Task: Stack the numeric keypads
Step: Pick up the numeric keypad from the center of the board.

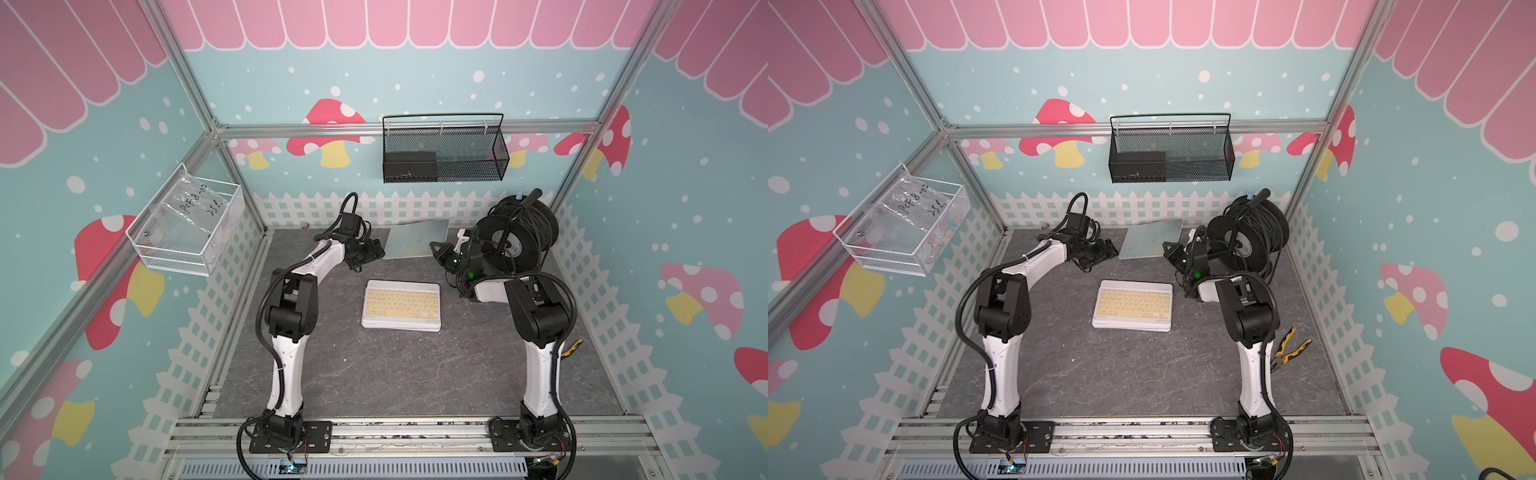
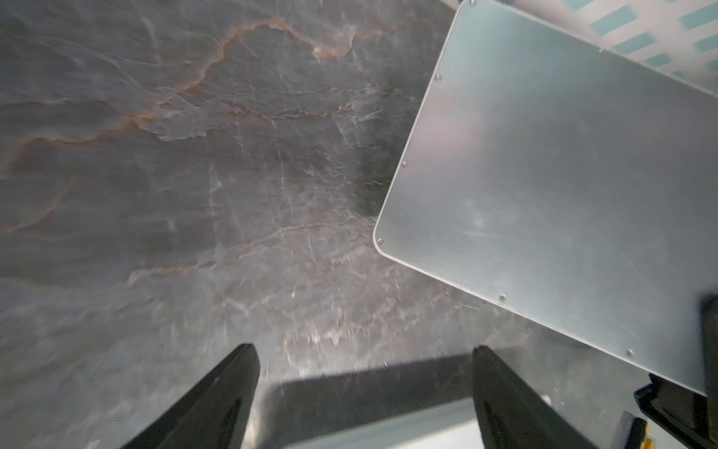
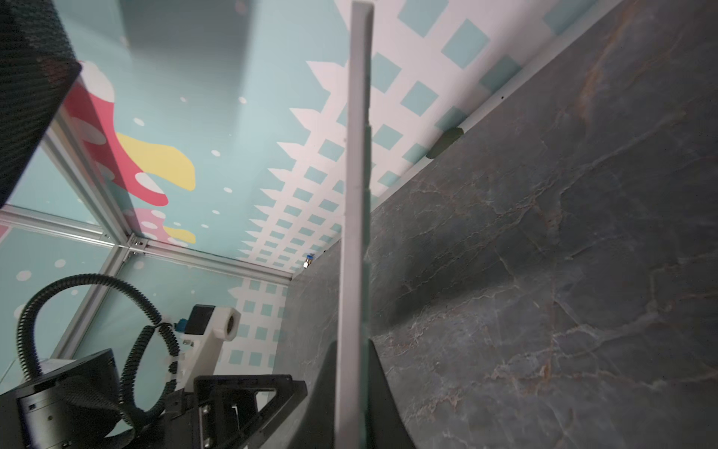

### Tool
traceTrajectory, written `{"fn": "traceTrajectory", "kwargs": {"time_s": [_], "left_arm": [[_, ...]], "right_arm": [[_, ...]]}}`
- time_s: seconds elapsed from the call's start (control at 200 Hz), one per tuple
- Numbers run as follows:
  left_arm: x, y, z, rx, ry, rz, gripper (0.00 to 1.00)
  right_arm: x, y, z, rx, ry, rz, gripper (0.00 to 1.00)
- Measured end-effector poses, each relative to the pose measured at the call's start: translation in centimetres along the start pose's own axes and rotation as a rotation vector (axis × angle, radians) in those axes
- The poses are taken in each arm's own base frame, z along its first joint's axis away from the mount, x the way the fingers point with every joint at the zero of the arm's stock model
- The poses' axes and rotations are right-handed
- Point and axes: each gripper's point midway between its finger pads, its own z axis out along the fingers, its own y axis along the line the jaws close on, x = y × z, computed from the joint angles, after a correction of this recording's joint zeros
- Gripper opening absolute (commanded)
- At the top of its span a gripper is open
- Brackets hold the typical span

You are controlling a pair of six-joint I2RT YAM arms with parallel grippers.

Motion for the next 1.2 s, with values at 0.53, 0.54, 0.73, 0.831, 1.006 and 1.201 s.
{"fn": "traceTrajectory", "kwargs": {"time_s": [0.53,0.54,0.73,0.831,1.006,1.201], "left_arm": [[4.3,-15.7,-19.2,0.296,-0.276,0.135,0.89],[4.4,-16.0,-19.3,0.298,-0.279,0.139,0.89],[6.4,-20.0,-21.6,0.313,-0.336,0.187,0.88],[6.3,-20.1,-21.4,0.291,-0.348,0.172,0.88],[6.5,-21.2,-18.4,0.275,-0.304,0.144,0.87],[7.2,-22.3,-14.2,0.267,-0.186,0.116,0.87]], "right_arm": [[-0.7,15.4,-11.9,0.171,-0.085,-0.69,0.12],[-0.6,15.4,-12.0,0.177,-0.083,-0.698,0.12],[1.3,14.9,-14.7,0.304,-0.058,-0.875,0.11],[2.2,14.1,-15.4,0.346,-0.038,-0.937,0.11],[3.0,13.2,-15.6,0.376,-0.027,-1.002,0.1],[3.7,13.5,-16.1,0.353,-0.035,-1.071,0.1]]}}
